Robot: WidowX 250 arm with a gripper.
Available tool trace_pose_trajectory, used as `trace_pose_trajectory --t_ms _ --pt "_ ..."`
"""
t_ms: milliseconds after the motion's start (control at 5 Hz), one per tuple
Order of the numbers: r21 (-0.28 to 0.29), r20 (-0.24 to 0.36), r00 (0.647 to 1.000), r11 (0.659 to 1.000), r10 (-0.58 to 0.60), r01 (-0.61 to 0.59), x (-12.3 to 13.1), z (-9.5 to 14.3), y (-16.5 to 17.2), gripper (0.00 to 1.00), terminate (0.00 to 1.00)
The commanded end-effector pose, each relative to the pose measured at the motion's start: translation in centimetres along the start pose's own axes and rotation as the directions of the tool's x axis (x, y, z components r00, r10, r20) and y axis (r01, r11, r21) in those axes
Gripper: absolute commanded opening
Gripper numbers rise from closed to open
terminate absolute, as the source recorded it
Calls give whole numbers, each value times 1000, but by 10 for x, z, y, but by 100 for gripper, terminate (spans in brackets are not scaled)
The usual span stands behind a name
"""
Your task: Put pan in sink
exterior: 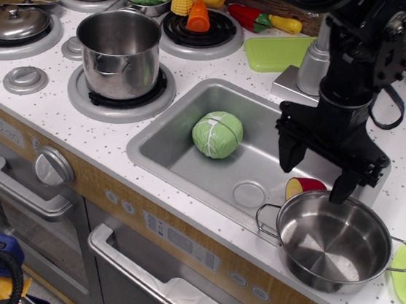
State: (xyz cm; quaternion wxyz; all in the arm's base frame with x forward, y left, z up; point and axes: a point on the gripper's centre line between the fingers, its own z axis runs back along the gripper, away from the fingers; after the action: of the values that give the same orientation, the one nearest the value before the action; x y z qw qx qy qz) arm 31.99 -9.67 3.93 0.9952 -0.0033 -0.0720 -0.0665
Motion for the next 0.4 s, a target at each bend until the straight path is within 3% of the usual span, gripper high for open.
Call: trace_pose_trajectory --t_ms 0,200 --pt "-37 18 1000 999 10 -9 0 2 12 100 0" --pt "-41 15 1000 999 2 -1 -7 -3 18 100 0"
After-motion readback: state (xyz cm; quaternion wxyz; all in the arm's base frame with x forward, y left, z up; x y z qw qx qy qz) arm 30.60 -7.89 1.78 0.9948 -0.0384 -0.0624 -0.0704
